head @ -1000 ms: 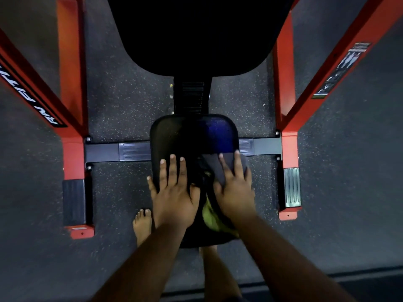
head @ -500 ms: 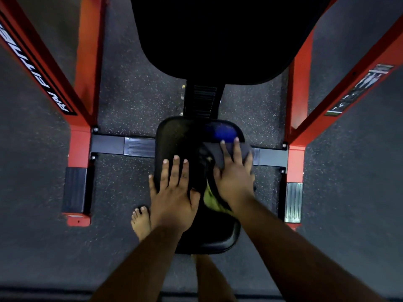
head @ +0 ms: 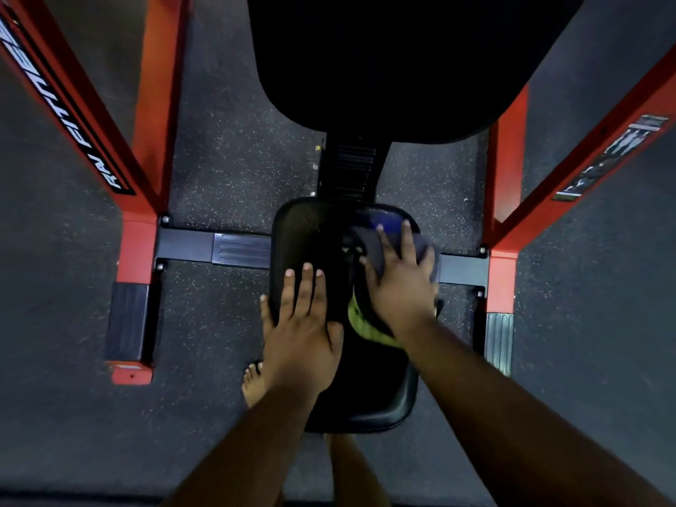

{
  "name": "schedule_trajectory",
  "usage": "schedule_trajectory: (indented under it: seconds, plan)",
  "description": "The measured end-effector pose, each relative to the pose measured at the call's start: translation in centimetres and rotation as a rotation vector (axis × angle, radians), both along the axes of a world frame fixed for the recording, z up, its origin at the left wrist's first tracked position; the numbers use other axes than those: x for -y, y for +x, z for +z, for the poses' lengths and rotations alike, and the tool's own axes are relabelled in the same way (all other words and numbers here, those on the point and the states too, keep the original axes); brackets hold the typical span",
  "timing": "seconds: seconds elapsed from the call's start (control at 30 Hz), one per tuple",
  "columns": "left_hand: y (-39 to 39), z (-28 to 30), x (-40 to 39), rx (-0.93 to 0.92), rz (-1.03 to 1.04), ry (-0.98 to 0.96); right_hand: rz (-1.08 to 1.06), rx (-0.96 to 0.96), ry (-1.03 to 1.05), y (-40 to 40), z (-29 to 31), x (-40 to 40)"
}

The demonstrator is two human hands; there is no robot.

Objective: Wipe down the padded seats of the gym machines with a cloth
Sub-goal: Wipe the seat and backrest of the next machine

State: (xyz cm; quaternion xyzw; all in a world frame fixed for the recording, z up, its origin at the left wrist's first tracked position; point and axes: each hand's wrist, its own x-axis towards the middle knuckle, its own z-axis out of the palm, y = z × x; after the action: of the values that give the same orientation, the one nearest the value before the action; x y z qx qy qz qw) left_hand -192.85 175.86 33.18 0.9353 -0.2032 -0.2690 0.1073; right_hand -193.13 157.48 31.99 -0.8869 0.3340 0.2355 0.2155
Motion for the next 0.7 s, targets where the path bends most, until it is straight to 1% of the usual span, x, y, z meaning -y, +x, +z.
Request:
schedule_trajectory:
  seconds: [0.07,0.1,0.13,0.2,0.23,0.3,0.33,0.4,0.47,0.53,0.63,0.7]
  plan:
    - [0.0,-0.3,0.0,-0.003,0.006,-0.009,0.017,-0.011,-0.02,4.5,-1.2,1.5]
    - [0.0,-0.4,0.0,-0.003,0.008,-0.013,0.054,-0.011,-0.026,5.3,-1.5,2.0]
    - [0.0,-0.4,0.0,-0.003,0.008,-0.011,0.099,0.001,-0.03,5.0,-1.5,2.3]
    - [0.1,-0.2,0.1,-0.012,-0.002,-0.006,0.152,0.021,0.012,1.5,-0.8,2.5]
    - [0.1,0.0,0.0,-0.013,-0.008,-0.001,0.135,0.039,0.045,-0.7,-0.5,2.4]
    - [0.1,0.2,0.1,-0.006,-0.018,0.012,0.019,0.075,0.117,-2.8,-0.2,2.7]
    - [0.1,0.2,0.2,-0.01,-0.023,0.019,-0.019,0.083,0.131,-2.1,-0.3,3.0]
    - [0.0,0.3,0.2,-0.002,-0.035,0.023,-0.016,0.027,0.079,1.2,-0.9,3.0]
    - [0.0,0.0,0.1,0.017,-0.014,0.013,0.081,-0.03,-0.005,4.7,-1.6,2.7]
    - [-0.1,-0.1,0.2,0.01,-0.01,0.009,0.196,-0.026,-0.071,6.2,-2.3,2.9]
    - [0.0,-0.2,0.3,0.019,0.014,0.004,0.522,0.051,-0.075,8.0,-3.1,2.6]
    - [0.0,-0.2,0.3,0.025,0.011,-0.003,0.702,0.057,-0.055,9.3,-3.3,2.6]
